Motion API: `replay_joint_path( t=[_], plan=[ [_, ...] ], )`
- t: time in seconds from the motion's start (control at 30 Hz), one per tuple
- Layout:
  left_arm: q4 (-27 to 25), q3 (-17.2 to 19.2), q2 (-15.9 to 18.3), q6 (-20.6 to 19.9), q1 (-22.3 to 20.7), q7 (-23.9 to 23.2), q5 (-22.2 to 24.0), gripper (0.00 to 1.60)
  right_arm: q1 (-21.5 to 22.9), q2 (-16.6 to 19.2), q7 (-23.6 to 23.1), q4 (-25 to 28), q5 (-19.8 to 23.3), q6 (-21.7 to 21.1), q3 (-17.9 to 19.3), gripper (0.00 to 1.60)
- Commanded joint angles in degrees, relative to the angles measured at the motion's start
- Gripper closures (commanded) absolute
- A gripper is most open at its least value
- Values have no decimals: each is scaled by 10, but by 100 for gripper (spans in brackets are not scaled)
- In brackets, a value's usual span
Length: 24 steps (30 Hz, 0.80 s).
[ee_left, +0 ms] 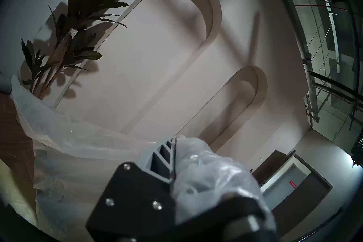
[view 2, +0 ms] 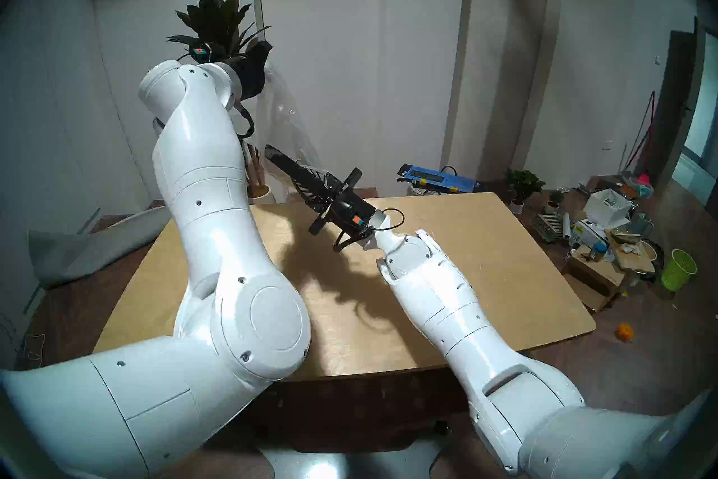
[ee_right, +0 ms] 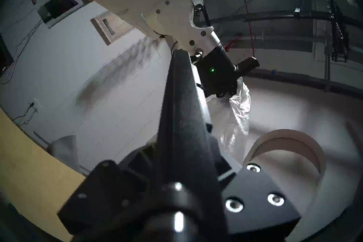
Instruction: Unwrap the new keyboard and set the wrapping aside
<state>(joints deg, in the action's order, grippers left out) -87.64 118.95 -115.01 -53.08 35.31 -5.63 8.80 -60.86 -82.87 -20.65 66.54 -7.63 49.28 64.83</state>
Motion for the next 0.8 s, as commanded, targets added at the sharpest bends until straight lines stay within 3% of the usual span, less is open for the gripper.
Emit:
replay_joint_path(
  t=[0.0, 0.1, 0.37, 0.77],
  plan=[
    [-8, -10, 0, 5, -19, -1, 4, 160, 4, -2, -18, 59, 38, 35, -8, 160],
    [-8, -11, 0, 6, -19, -1, 5, 160, -6, 9, -36, 74, 55, 57, -14, 160],
    [17, -21, 14, 22, -7, -9, -4, 160, -36, 56, -73, 128, 98, 57, -21, 160],
    [80, -58, 84, 69, 43, -49, -49, 160, -74, 134, -83, 201, 130, 57, 37, 160]
  ],
)
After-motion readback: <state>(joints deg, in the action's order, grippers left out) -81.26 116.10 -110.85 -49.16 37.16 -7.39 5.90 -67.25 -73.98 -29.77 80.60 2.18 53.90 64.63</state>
